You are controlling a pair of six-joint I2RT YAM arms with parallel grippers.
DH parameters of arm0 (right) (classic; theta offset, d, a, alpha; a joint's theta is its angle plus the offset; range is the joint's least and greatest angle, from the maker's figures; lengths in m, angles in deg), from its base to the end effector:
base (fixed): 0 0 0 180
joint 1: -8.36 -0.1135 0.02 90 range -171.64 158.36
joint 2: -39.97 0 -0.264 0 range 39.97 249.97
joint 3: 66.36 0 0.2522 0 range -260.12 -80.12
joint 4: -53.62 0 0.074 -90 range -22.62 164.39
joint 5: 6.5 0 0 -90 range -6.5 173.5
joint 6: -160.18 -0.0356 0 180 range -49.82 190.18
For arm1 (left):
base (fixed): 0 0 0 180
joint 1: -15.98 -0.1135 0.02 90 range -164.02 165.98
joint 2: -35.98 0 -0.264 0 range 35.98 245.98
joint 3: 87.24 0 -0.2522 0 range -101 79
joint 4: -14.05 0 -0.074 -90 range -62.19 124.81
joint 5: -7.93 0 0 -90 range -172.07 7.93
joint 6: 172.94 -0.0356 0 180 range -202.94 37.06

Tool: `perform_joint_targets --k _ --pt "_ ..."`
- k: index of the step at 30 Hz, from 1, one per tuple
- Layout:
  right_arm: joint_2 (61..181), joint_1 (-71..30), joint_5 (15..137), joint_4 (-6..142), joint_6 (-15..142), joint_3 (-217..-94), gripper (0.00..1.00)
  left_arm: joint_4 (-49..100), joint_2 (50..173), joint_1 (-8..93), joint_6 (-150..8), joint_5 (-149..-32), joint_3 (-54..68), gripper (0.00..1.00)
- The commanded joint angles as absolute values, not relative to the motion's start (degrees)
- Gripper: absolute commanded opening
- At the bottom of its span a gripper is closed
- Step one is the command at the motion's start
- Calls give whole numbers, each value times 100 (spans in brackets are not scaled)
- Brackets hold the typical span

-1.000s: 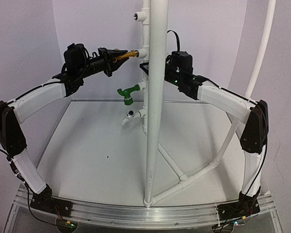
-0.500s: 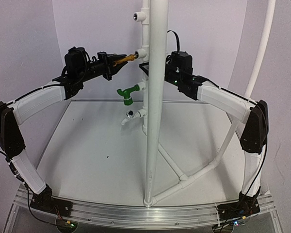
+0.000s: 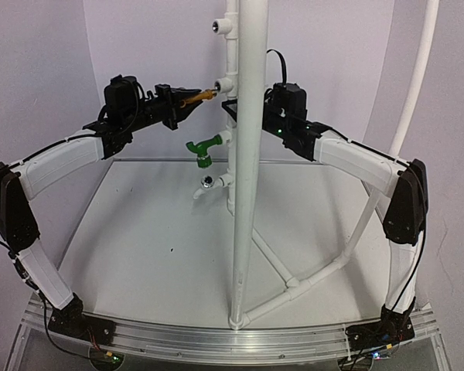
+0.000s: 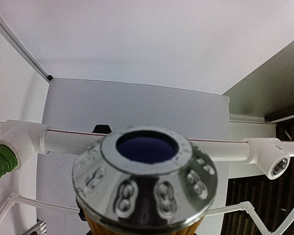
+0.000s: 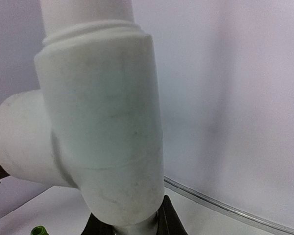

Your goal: Install the water faucets

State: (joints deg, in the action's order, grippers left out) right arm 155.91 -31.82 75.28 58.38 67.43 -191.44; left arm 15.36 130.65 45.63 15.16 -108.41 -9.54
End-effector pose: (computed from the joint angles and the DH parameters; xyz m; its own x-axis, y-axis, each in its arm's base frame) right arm 0.3737 0.3222 0.3993 0.0224 0.0811 -0.9965 -0.7494 0.6611 0.0369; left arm 0.3370 -0.2100 0.4218 -0.8318 -0.5474 0.0917 -0.0218 -0.1329 -0.9909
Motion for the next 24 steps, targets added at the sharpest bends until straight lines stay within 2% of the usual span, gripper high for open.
perform_joint_targets --k 1,24 --pt "15278 -3526 7038 5323 6016 -19150 0 1492 12497 4613 1216 -10701 -1149 0" --pt "15188 -3528 6819 5323 5996 -19088 0 1576 12816 4745 1116 -10665 -1428 0"
